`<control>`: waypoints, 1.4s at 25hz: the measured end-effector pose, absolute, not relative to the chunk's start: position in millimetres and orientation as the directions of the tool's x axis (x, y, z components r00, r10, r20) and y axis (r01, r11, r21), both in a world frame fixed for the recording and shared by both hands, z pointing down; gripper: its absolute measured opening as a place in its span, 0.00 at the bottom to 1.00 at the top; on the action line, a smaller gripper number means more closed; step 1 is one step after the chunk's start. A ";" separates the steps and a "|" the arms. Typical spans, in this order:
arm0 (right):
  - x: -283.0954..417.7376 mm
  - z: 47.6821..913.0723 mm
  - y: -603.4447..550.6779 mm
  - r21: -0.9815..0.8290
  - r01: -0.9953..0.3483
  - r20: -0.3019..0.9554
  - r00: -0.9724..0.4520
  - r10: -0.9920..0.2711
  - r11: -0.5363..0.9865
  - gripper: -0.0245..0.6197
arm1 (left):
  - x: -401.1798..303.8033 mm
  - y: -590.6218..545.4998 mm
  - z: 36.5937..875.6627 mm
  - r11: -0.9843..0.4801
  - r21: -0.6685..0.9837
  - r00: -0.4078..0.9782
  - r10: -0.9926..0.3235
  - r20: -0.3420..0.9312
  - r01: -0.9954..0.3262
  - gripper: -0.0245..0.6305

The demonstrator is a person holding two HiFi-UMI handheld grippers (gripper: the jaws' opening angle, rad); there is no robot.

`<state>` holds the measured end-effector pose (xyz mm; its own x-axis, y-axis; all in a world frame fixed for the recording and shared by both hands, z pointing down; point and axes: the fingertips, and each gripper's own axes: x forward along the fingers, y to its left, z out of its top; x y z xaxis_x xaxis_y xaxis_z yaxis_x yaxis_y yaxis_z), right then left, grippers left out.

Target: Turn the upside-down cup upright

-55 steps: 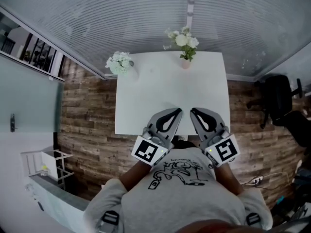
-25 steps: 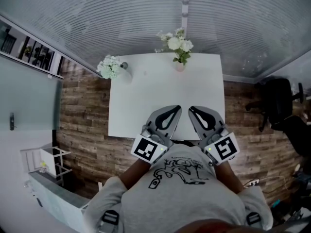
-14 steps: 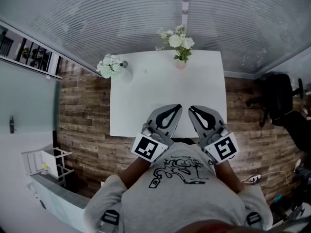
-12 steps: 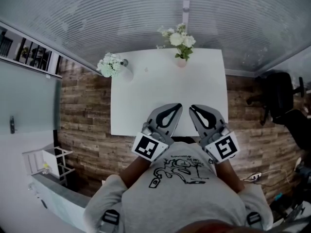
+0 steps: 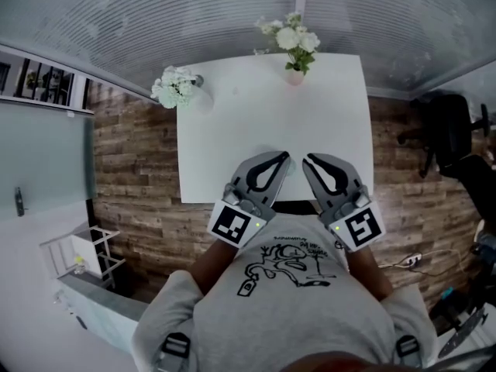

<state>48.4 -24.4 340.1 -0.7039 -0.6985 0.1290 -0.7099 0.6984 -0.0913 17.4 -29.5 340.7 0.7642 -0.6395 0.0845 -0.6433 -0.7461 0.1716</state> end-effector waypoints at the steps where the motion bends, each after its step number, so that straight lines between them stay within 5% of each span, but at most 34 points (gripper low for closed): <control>1: 47.5 342.7 -23.3 -0.089 -0.710 0.135 -0.703 -0.698 0.699 0.10 | 15.7 -29.5 343.0 -0.747 0.172 0.765 -0.638 0.085 -0.642 0.04; 18: 32.6 399.9 -14.7 -0.071 -0.697 0.211 -0.710 -0.672 0.714 0.12 | 12.2 -26.3 400.2 -0.786 0.165 0.803 -0.576 0.151 -0.595 0.04; 23: 31.8 418.4 -16.9 -0.095 -0.703 0.227 -0.705 -0.672 0.705 0.27 | 7.4 -27.0 418.4 -0.796 0.154 0.810 -0.563 0.167 -0.585 0.04; 35: 25.5 472.9 -11.4 -0.057 -0.669 0.265 -0.726 -0.635 0.741 0.35 | 10.5 -27.3 462.7 -0.837 0.120 0.840 -0.511 0.182 -0.534 0.04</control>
